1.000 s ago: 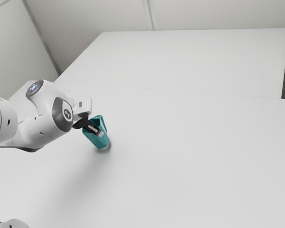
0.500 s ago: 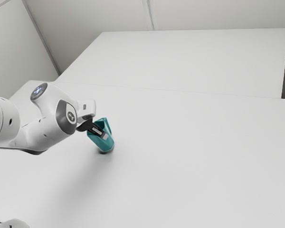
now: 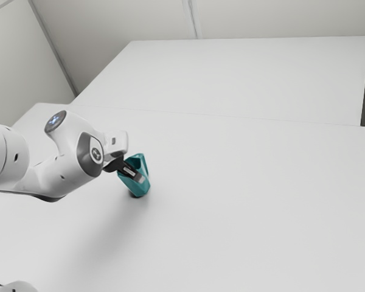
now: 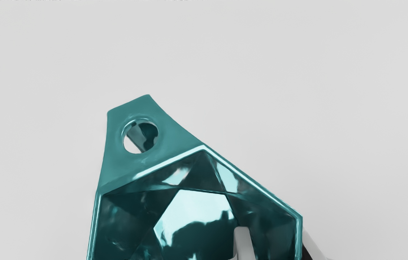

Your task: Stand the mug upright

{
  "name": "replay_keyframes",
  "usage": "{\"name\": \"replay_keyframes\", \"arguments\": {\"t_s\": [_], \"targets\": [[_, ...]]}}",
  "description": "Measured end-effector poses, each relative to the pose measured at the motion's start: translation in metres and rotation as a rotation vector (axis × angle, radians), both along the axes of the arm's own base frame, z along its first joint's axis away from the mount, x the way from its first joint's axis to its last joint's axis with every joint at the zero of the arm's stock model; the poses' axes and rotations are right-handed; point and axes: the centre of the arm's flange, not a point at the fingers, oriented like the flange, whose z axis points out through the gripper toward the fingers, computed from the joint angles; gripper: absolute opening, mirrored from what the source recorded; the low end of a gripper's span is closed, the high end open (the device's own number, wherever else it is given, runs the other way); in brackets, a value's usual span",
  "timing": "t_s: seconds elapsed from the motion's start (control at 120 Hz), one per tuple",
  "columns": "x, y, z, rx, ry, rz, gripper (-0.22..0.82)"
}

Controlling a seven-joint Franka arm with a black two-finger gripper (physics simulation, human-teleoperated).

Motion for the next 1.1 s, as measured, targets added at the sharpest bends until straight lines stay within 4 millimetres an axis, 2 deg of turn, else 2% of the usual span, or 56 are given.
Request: {"name": "replay_keyframes", "arguments": {"t_s": [0.125, 0.258, 0.425, 0.658, 0.733, 0.883, 1.008, 1.1], "targets": [[0.0, -0.002, 0.002, 0.005, -0.004, -0.002, 0.26], [0.001, -0.005, 0.006, 0.013, -0.013, -0.009, 0.42], [0.007, -0.011, 0.028, 0.04, -0.04, -0.027, 0.52], [0.018, -0.012, 0.062, 0.023, -0.014, -0.055, 0.58], [0.028, -0.012, 0.083, 0.01, 0.007, -0.065, 0.58], [0.055, -0.028, 0.162, 0.078, 0.07, -0.13, 0.59], [0.063, -0.034, 0.228, 0.133, 0.106, -0.116, 0.6], [0.063, -0.024, 0.265, 0.146, 0.14, -0.067, 0.6]]}}
